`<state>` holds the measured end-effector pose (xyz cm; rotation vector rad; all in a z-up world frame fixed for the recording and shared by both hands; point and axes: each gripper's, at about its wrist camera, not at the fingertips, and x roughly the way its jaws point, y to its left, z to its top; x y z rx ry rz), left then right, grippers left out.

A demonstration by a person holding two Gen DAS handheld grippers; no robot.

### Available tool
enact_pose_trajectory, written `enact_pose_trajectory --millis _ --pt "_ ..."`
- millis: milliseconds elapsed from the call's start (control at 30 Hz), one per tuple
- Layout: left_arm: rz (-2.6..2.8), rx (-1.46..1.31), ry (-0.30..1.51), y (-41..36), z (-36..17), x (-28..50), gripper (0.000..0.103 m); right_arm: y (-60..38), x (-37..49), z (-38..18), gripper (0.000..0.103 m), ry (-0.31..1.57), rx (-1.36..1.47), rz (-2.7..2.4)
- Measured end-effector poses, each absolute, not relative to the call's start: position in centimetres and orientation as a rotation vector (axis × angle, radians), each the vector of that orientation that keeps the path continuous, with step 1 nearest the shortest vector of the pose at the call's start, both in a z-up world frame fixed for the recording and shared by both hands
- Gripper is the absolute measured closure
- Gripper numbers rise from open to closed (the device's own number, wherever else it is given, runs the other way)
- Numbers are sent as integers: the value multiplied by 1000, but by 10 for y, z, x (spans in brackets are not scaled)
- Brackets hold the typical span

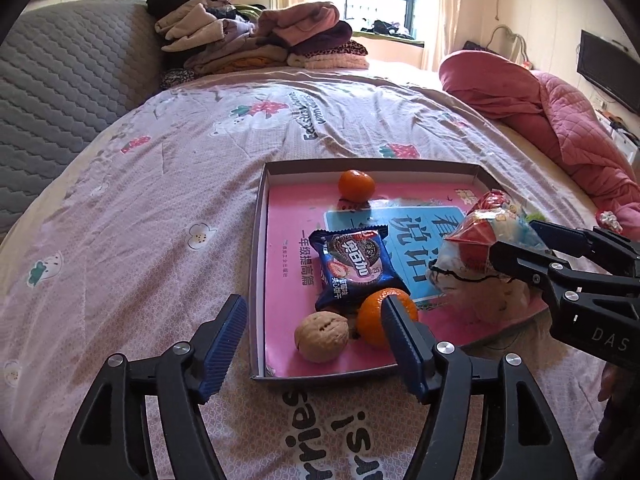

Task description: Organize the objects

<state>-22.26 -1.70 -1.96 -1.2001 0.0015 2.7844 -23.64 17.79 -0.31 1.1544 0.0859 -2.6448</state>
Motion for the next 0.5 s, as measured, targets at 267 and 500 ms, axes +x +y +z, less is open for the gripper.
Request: enact_pose_trajectory --millis 267,500 --pt "2860 -1146 -65 -34 20 -209 25 193 -223 30 42 23 1081 -2680" --pt "2912 -1075 -72 -29 57 -187 25 202 -204 61 42 -1 1007 -2716"
